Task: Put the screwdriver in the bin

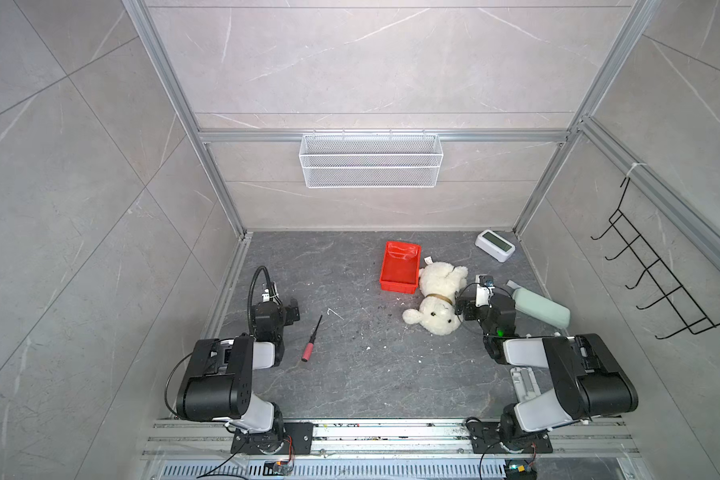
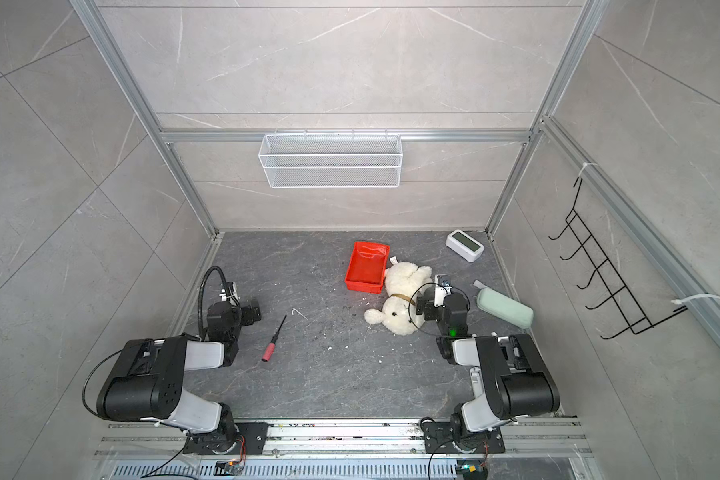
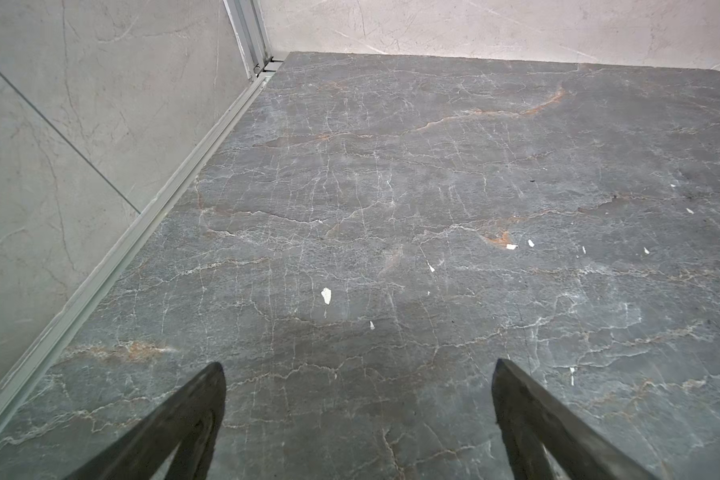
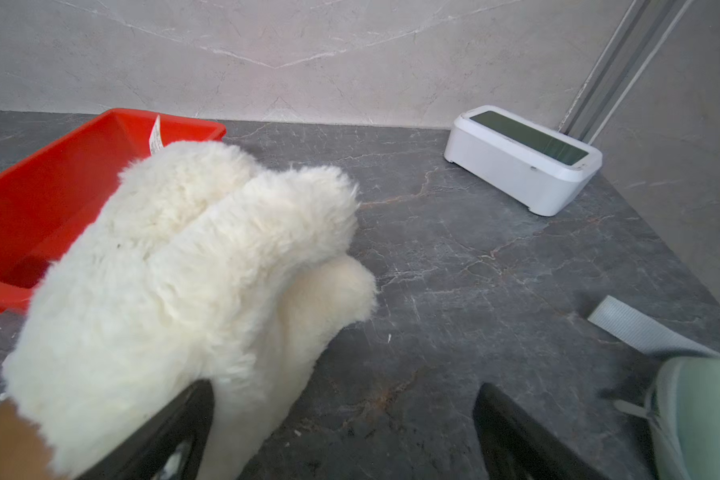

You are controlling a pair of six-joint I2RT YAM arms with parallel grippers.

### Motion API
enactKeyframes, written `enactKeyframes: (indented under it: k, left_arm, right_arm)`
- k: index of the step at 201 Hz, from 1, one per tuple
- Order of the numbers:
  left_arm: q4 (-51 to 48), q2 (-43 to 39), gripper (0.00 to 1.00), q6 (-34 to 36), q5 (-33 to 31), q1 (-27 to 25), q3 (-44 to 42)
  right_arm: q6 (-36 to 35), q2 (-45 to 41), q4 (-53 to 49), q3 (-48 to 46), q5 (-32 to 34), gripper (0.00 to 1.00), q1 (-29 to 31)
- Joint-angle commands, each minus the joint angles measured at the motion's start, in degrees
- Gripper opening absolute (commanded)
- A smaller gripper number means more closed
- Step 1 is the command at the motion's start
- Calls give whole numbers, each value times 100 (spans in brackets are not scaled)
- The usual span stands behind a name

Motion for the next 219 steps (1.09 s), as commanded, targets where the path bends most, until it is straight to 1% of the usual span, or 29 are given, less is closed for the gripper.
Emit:
enactKeyframes:
  k: [1,125,142,156,173,203,219]
  left_arm:
    - [129,-64,100,-39,10,26,85]
    - [130,-63,100,-41,13,25,77]
    - [176,-112,98,48,83,15,51]
    - [-140,-326,99,162,371,-3,109]
    - [-503,-640,99,186,413,-19,158]
    - [-1980,-1361,100,192,597,-52,585]
    - [-2484,-1686,100,165,643,-114,741]
  right_arm:
    - [-30,-32,-76,-8,-91,99,23]
    - [-15,-33,-76,-12,-91,99,22]
    - [-17,-78,6,-56,-75,99,21]
    - [7,-235,46,-150,-37,99,25]
    - [76,-639,-122,-218,150,99,22]
    - [78,-1438,-830,-175,251,99,35]
    - [130,-1802,-1136,-108,254,99,39]
